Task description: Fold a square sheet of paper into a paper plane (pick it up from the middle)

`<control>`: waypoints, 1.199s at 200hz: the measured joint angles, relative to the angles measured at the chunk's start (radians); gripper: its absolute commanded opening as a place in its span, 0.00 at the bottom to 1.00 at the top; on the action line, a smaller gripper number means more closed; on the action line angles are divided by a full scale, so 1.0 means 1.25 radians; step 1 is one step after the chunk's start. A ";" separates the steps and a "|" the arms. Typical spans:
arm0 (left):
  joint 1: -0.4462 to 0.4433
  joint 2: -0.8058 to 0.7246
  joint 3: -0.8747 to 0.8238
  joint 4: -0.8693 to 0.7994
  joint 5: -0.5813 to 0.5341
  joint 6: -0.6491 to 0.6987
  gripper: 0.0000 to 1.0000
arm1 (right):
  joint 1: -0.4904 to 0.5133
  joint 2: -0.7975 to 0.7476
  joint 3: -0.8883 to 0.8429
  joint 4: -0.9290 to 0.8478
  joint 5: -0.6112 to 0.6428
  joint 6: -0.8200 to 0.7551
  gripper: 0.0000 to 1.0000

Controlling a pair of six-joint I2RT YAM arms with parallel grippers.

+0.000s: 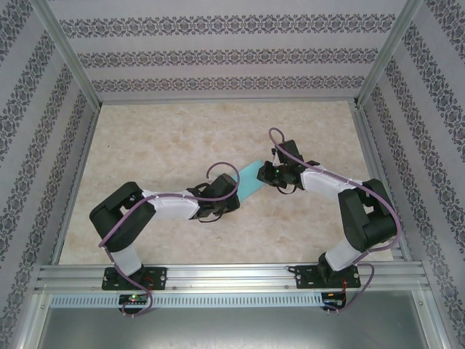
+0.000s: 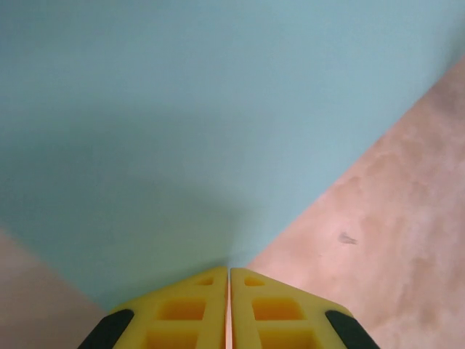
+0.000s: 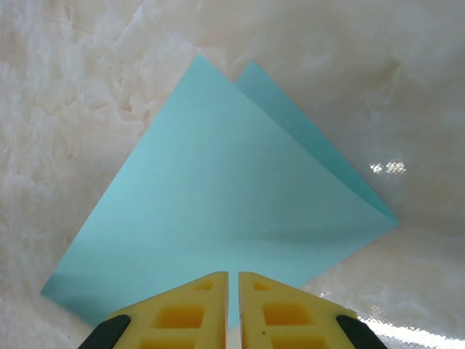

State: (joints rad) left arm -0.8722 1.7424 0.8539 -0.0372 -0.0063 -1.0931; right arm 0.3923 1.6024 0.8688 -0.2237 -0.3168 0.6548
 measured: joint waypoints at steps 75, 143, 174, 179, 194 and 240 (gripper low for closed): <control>0.049 -0.009 0.000 -0.032 -0.014 0.051 0.11 | 0.059 0.063 0.011 0.029 -0.012 0.006 0.13; 0.050 -0.009 0.003 -0.032 0.008 0.071 0.12 | -0.026 0.081 0.106 -0.057 0.121 -0.090 0.41; 0.050 -0.009 0.012 -0.032 0.020 0.075 0.13 | -0.040 0.122 0.130 -0.087 0.126 -0.150 0.46; 0.050 -0.009 0.013 -0.032 0.020 0.075 0.13 | -0.040 0.129 0.134 -0.091 0.122 -0.157 0.46; 0.050 -0.009 0.017 -0.032 0.022 0.075 0.13 | -0.040 0.147 0.144 -0.098 0.101 -0.173 0.46; 0.050 -0.009 0.018 -0.032 0.022 0.075 0.16 | -0.040 0.153 0.135 -0.090 0.011 -0.183 0.46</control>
State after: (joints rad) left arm -0.8097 1.7313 0.8764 -0.0776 0.0208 -0.9993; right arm 0.3424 1.7931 1.0370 -0.3367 -0.3027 0.4259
